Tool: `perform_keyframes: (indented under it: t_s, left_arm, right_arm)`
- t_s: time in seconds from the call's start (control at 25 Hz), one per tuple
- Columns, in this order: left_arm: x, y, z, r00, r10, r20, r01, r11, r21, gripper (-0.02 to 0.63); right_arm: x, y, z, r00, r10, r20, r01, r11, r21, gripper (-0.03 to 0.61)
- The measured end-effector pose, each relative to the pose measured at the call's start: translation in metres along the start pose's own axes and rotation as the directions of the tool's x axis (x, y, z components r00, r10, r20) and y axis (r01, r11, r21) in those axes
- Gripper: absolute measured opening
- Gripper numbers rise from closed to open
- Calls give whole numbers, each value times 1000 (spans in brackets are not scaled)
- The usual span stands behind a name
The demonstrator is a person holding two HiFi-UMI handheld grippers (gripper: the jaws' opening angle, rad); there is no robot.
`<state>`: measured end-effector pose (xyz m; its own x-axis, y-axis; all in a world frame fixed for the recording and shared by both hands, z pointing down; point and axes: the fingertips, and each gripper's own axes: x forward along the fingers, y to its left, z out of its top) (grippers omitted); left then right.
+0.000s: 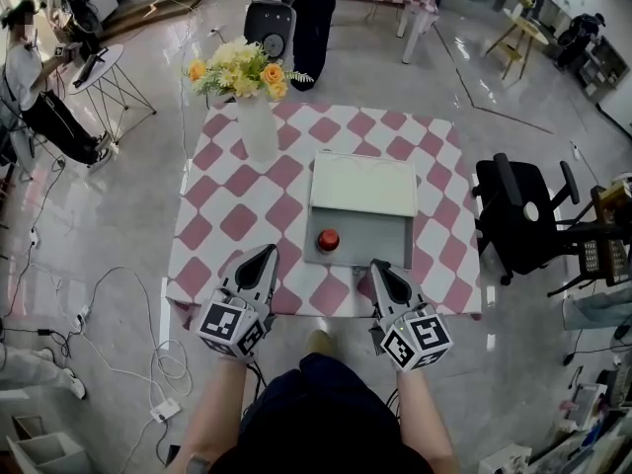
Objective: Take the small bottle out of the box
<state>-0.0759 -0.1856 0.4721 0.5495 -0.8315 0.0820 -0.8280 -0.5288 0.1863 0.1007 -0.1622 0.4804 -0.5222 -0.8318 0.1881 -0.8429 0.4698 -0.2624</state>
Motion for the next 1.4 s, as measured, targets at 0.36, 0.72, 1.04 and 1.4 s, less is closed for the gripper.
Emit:
perform_keyframes:
  t_s: [0.36,0.72,1.04,1.4]
  left_arm:
    - [7,5,0,1000,2,0,-2,1000,-4,3]
    - [12,13,-13,999,-11,-31,10,1000,-26,3]
    - [28,32,-15,998,-24,-54,22,999,-34,3]
    - [47,49,-15,996,-48,-71,44,998,-49,3]
  right_arm:
    - [19,6,0,999,35,-35,-37,997,-72,6]
    - [34,11,-10,995,37,-93,-50,988,-146,6]
    - [59,14,-21,983,49,-175,-83,978,-191,37]
    - [85,20,-31,967,70,-243,-121,972,-201,114]
